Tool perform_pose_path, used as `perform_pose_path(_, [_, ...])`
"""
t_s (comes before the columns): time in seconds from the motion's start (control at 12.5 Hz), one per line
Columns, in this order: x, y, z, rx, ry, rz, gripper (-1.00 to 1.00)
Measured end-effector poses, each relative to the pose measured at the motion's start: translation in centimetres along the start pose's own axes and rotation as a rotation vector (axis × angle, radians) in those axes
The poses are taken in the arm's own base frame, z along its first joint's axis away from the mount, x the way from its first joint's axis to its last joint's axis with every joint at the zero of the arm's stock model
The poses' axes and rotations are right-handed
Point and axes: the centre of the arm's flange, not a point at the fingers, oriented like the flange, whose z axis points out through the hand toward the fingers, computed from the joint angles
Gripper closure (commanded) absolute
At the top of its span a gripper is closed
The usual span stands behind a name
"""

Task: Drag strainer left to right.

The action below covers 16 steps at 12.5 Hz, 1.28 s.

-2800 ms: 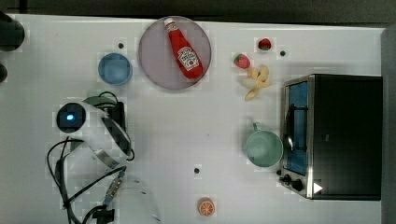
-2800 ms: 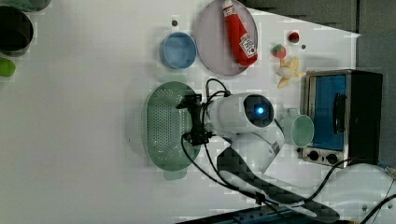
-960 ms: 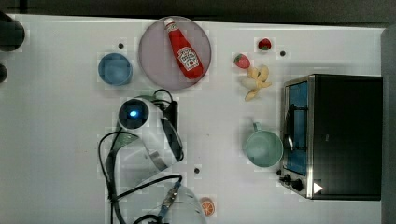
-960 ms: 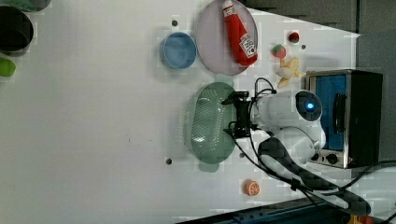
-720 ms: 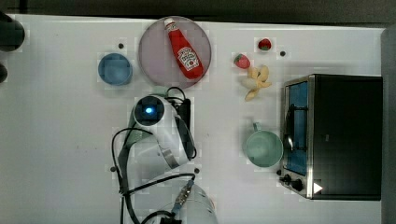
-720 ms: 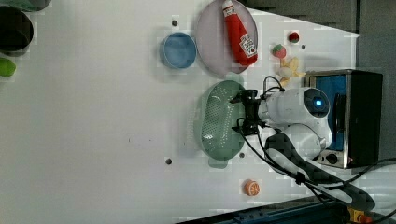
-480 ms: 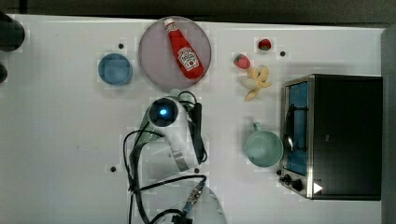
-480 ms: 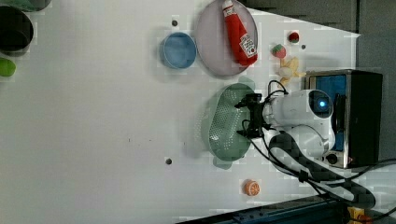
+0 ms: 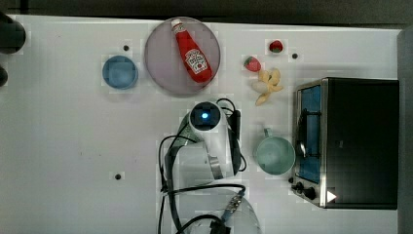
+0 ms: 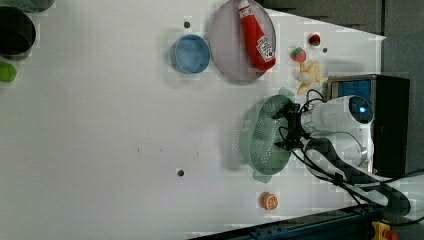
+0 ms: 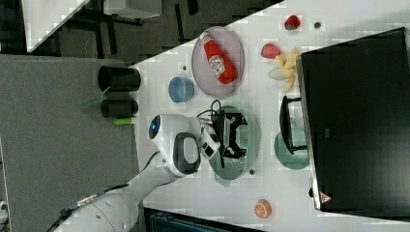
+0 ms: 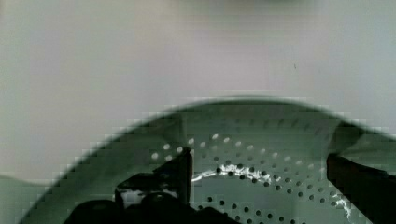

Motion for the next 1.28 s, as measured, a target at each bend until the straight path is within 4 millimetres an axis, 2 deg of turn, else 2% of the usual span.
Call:
perform_pose_path(0.32, [2.5, -0.2, -0.2, 0.034, 0.0, -0.021, -1.0])
perform_pose_path(0.48, [4.8, -0.1, 0.4, 0.02, -0.004, 0.026, -1.0])
perform_pose_path(0.64, [6.0, 0.2, 0.6, 0.025, 0.012, 0.013, -1.0])
perform_pose_path(0.8, [6.3, 0.7, 0.9, -0.004, 0.014, -0.012, -1.0])
perform_pose_path(0.96, [5.3, 0.7, 0.4, -0.004, 0.006, -0.071, -1.0])
perform_pose_path(1.12, [3.2, 0.7, -1.9, 0.03, -0.013, -0.197, -1.0])
perform_pose_path(1.2, [2.1, 1.3, -4.4, 0.062, -0.02, -0.267, -1.0])
perform_pose_path(1.28, [1.4, 2.2, -8.0, 0.09, -0.007, -0.345, -1.0])
